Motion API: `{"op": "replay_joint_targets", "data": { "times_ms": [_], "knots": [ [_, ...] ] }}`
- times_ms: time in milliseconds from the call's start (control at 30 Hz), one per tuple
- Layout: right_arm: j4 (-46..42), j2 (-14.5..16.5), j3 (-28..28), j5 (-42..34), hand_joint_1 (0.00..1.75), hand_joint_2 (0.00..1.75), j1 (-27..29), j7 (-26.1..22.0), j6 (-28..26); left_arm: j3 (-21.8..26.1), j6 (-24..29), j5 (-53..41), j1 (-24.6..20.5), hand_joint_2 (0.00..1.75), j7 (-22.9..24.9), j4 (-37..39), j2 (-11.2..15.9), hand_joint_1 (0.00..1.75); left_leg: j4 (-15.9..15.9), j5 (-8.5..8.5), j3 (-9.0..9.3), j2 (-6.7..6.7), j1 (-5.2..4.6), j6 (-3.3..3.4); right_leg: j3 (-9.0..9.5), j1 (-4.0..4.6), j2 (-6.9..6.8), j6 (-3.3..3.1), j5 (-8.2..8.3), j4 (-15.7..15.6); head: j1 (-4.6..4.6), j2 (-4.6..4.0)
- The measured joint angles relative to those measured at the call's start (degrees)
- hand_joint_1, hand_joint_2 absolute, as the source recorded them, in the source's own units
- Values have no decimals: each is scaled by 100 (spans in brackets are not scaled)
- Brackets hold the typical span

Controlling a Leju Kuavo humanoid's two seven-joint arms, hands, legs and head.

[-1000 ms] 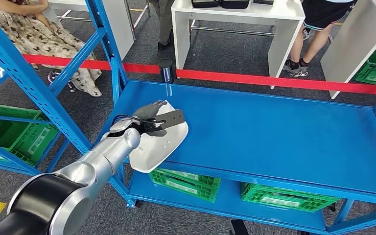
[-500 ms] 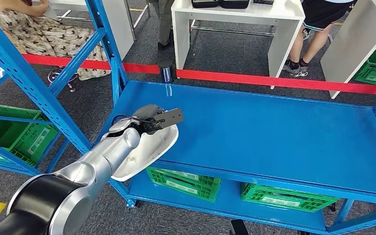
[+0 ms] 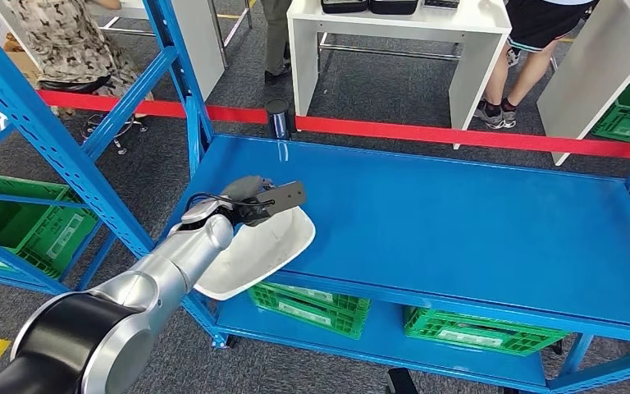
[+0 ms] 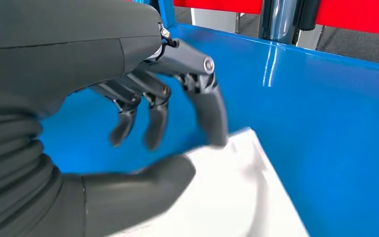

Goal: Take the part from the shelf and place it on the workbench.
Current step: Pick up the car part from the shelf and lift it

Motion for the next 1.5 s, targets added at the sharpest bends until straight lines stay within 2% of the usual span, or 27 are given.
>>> {"op": "replay_joint_targets", "data": {
  "times_ms": [633,867,900,1000,1033,1467,1500],
  "knots": [
    [-2,0,0,-8,0,0,3,-5,0,1,16,-7,5,175,51,0,1,0,0,0,0,0,0,0,-1,0,0,0,0,0,0,0],
    [-2,0,0,-5,0,0,2,-4,-4,103,-32,162,8,175,-72,0,-55,0,0,0,0,0,0,1,-1,0,0,0,0,-1,0,0],
    [-2,0,0,-5,0,0,2,-4,-6,107,-36,168,9,175,-76,0,-68,7,0,0,-1,0,0,1,-1,0,0,0,0,-1,0,0],
    [0,-1,0,-7,0,0,1,-7,-8,138,-49,181,13,175,-77,0,-106,138,0,-1,-1,0,0,1,-1,-1,0,0,0,-1,0,0],
    [-1,-2,0,-7,0,0,1,-7,-8,153,-61,193,15,175,-77,0,-116,175,0,-1,-1,0,0,1,-1,0,0,0,0,-1,0,0],
    [-1,-7,0,-15,0,0,1,-15,-10,244,-87,243,95,175,-64,0,-176,172,0,-1,-1,0,0,1,-2,0,0,0,0,-1,0,0],
    [-1,-7,0,-16,0,0,1,-17,-11,245,-87,243,96,175,-61,0,-176,128,0,-1,-1,0,0,1,-2,0,0,0,0,-1,0,0]
  ]
}}
